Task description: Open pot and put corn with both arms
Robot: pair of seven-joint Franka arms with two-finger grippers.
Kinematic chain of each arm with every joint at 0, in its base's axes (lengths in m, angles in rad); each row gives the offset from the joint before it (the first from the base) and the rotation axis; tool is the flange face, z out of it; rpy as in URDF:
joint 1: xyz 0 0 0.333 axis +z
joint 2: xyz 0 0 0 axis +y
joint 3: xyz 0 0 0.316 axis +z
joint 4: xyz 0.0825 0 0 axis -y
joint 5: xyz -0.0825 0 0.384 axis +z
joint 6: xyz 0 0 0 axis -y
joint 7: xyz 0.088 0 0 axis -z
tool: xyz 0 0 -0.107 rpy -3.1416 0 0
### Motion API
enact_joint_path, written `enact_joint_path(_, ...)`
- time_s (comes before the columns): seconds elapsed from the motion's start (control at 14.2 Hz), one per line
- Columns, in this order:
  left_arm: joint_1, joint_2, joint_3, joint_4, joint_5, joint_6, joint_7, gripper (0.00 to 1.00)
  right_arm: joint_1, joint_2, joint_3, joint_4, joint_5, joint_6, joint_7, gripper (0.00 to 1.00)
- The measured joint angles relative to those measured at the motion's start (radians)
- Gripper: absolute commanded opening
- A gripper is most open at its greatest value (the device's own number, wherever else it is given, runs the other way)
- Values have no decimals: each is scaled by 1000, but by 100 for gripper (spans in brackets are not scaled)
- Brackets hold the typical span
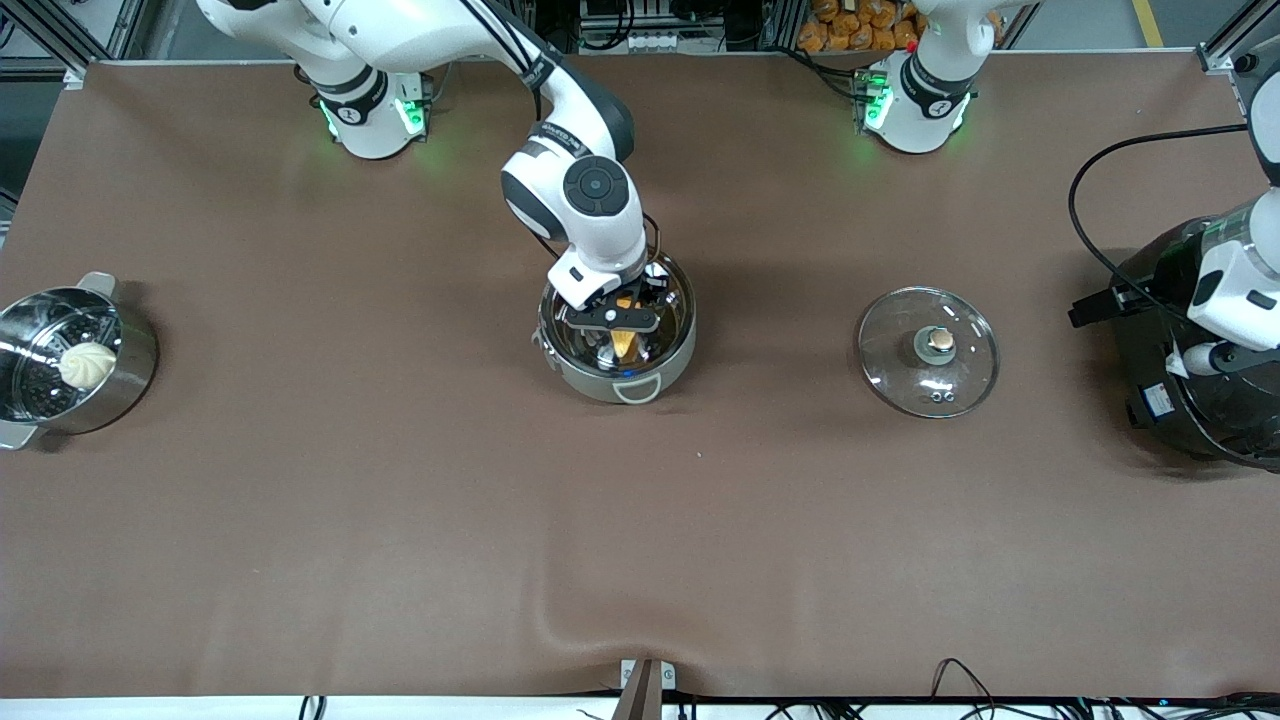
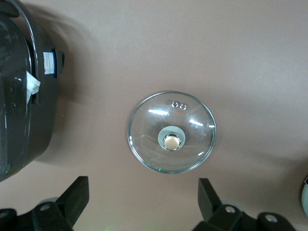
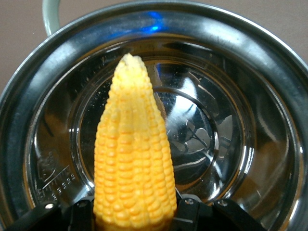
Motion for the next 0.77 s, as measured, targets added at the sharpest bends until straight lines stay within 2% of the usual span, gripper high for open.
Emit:
enact_joint_path(0.14,2,0,0,16,0,-14,0,100,0,0,-2,0,-3,3,1,97)
enact_joint_path(0.21,4,-1,1,24,0,-22,0,100,-1,0,-4,0,-4,5,1,100)
enact_joint_path(0.63,10,-44,1,49,0,-58,67,100,-41,-10,-11,34,-3,11,4,100)
enact_joint_path(0.77,30,-61,1,58,0,-69,117,100,-73,-40,-12,55,36,8,4,100)
